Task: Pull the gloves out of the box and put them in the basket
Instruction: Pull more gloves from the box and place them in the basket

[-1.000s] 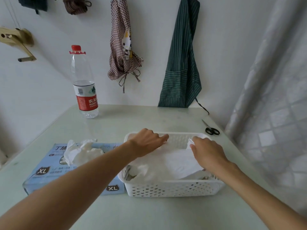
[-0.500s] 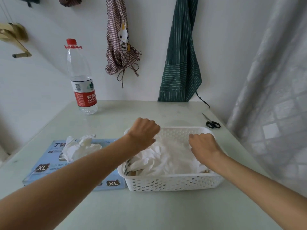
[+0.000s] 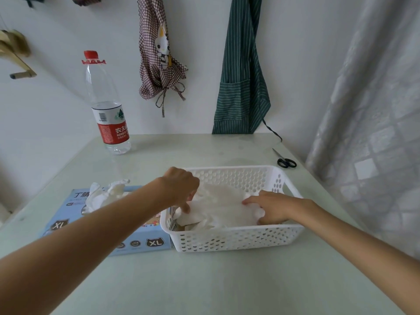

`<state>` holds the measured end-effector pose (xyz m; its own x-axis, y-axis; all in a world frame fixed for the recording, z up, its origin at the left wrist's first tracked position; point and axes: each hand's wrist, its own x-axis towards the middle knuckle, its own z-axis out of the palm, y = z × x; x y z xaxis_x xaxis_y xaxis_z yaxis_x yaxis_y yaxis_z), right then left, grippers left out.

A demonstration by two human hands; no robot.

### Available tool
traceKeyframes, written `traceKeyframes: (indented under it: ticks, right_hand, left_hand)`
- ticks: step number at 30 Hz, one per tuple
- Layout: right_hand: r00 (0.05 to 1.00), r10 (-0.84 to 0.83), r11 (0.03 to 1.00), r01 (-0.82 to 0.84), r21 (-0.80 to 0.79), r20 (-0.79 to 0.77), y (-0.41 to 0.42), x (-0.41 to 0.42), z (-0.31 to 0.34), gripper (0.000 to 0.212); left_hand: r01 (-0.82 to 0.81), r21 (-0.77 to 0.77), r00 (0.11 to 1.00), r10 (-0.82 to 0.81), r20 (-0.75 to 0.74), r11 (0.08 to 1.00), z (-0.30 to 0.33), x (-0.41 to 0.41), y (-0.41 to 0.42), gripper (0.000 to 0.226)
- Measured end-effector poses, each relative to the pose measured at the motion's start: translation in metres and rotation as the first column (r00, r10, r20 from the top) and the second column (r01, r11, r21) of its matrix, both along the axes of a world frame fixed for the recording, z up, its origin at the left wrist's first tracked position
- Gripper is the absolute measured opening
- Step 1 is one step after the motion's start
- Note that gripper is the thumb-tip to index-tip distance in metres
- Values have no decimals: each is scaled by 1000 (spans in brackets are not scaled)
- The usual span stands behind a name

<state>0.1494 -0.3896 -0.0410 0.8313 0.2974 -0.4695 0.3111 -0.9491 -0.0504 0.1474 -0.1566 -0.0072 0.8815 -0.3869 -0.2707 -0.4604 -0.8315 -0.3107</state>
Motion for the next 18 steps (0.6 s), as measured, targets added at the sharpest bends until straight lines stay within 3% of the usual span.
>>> traceKeyframes:
  ticks: [3, 5, 9, 14, 16, 18]
  right_hand:
    - [1000, -6, 999, 7, -34, 8, 2, 1, 1, 69]
    - [1000, -4, 998, 5, -60, 27, 4, 5, -1, 69]
    - [999, -5, 996, 8, -87, 36, 5, 9, -3, 71]
    - [1000, 8, 993, -4, -121, 28, 11, 6, 13, 75]
    - [999, 40, 999, -40, -29, 29, 19, 10, 17, 64]
    - [995, 81, 993, -85, 80, 51, 30, 15, 16, 48]
  left_hand:
    - [97, 158, 971, -128, 201, 983, -6, -2, -2, 52]
    - [96, 141, 966, -126, 226, 985, -4, -1, 1, 54]
    - [-23, -68, 988, 33, 148, 997, 18, -2, 18, 42]
    - [-17, -242, 999, 25, 31, 970, 8, -10, 15, 29]
    - [2, -185, 1000, -5, -17, 983, -3, -11, 6, 27]
    - [52, -88, 998, -49, 46, 995, -14, -9, 1, 20]
